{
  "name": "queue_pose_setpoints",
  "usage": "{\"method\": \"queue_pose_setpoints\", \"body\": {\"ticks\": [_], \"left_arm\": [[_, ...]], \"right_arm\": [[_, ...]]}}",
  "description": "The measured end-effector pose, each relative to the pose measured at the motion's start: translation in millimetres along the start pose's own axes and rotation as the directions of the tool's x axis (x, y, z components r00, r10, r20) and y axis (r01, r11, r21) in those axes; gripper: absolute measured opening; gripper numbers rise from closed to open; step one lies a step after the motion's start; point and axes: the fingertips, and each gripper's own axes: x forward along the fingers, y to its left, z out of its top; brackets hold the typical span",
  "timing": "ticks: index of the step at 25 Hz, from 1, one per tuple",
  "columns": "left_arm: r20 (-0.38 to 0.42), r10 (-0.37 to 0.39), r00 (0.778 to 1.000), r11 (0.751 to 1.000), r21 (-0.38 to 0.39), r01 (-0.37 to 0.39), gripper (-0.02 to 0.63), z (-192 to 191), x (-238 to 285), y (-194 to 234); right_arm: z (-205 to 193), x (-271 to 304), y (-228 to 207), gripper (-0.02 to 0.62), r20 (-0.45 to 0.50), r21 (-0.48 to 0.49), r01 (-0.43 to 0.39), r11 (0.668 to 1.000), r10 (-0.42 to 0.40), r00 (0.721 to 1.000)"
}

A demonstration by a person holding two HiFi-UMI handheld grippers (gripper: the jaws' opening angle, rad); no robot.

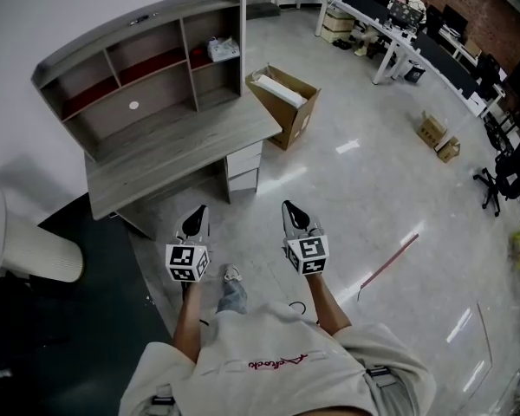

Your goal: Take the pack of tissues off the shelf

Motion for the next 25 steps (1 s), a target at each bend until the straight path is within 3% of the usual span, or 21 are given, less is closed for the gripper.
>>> {"method": "queue_pose_setpoints", "body": {"ticks": [15,25], "left_arm": [[0.038,-0.044,0.998,0.999,0.013,0.043,-0.002,49.9,128.6,137.9],[0.020,-0.073,0.997,0.997,-0.009,0.073,-0.002,38.2,172.7,184.8]], "right_arm": [[53.8,181.1,-19.7,0.008,0.017,-0.018,0.047,0.999,-0.047,0.999],[44.4,243.0,-17.4,0.008,-0.013,-0.013,0.053,0.998,-0.053,0.998]]}}
